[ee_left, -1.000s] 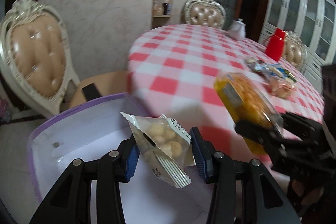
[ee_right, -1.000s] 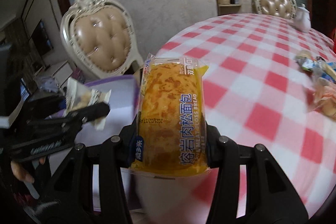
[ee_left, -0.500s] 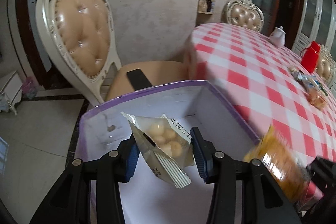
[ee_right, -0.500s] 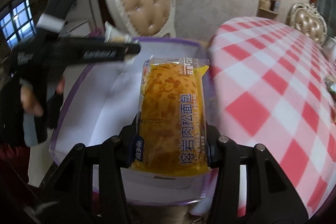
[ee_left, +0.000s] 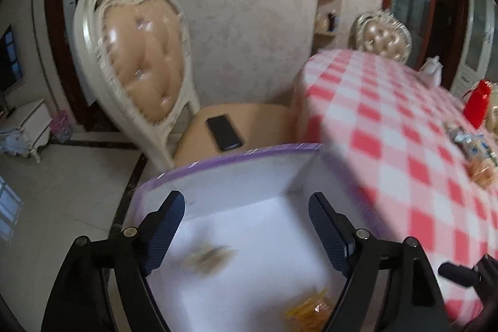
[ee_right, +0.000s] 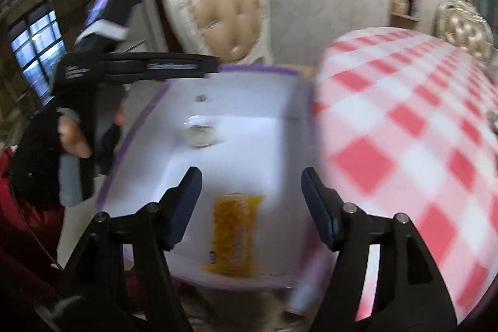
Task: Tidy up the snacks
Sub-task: 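Move both tools back over the snack pile on the table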
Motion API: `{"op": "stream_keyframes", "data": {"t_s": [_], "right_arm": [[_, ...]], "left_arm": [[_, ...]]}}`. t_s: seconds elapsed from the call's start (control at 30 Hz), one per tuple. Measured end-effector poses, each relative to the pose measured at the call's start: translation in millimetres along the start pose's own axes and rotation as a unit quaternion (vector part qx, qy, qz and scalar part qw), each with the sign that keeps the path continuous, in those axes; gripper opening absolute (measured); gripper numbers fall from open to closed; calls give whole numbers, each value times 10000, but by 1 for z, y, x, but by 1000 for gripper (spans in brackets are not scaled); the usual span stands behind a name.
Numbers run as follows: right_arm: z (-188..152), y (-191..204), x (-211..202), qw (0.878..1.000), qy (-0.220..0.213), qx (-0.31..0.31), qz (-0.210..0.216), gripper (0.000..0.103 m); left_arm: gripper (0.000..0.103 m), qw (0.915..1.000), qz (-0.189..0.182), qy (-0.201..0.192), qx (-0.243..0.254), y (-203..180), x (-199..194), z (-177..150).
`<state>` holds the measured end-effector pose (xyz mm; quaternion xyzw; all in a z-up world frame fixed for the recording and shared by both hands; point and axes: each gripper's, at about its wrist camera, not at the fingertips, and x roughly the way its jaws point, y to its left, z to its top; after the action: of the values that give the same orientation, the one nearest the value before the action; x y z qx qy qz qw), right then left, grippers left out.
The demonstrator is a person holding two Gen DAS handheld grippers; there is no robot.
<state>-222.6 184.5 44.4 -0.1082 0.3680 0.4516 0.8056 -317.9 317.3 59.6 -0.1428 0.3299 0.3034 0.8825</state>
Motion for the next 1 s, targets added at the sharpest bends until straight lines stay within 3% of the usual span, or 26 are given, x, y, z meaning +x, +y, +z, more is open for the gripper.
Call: {"op": "stream_keyframes", "data": {"t_s": [0.1,0.13,0.17,0.2,0.27,0.33,0.43,0.5,0.57,0.67,0.7,0.77,0.8,0.9,0.97,1.0], "right_arm": [[7,-51,-34,9984,-259,472,-172,69],[9,-66,-49,9971,-387,528,-378,69],[10,-89,-70,9929,-596,579,-855,70],[13,-104,-83,9885,-699,632,-1183,71],[10,-158,-116,9749,-859,1092,-1739,86],[5,-209,-138,9650,-984,1702,-1736,88],[-10,-297,-163,9344,-1076,2815,-1900,88],[-22,-349,-173,9124,-1211,3418,-1899,88],[-36,-395,-180,8860,-1508,4075,-1617,88],[-53,-436,-187,8581,-2009,4530,-1344,87],[-59,-443,-186,8520,-2091,4619,-1301,87],[-66,-454,-182,8456,-1919,4796,-1347,87],[-71,-459,-182,8419,-1800,4866,-1484,87],[-83,-462,-187,8303,-1720,5010,-1731,87],[-86,-460,-191,8237,-1815,5099,-1690,87],[-88,-459,-193,8232,-1855,5113,-1627,87]], "left_arm": [[86,9990,-389,-195,112,-35,-8,16],[88,9981,-547,-222,180,-48,-10,20],[89,9967,-725,-236,266,-65,-11,25],[91,9937,-1015,-240,407,-92,-12,30],[93,9875,-1440,-218,608,-131,-11,35],[95,9760,-1980,-130,894,-186,-5,37],[95,9535,-2754,59,1221,-263,14,35],[95,9395,-3200,327,1177,-312,34,38],[95,9318,-3446,580,985,-344,51,41],[95,9249,-3676,696,682,-382,73,53],[95,9113,-3973,716,808,-399,78,59],[95,8754,-4511,872,1504,-429,78,62],[95,8453,-4752,828,2298,-451,71,58],[95,8013,-4592,216,3829,-483,58,41],[95,7881,-4463,256,4231,-498,65,34],[95,7858,-4466,317,4267,-499,69,32]]}}
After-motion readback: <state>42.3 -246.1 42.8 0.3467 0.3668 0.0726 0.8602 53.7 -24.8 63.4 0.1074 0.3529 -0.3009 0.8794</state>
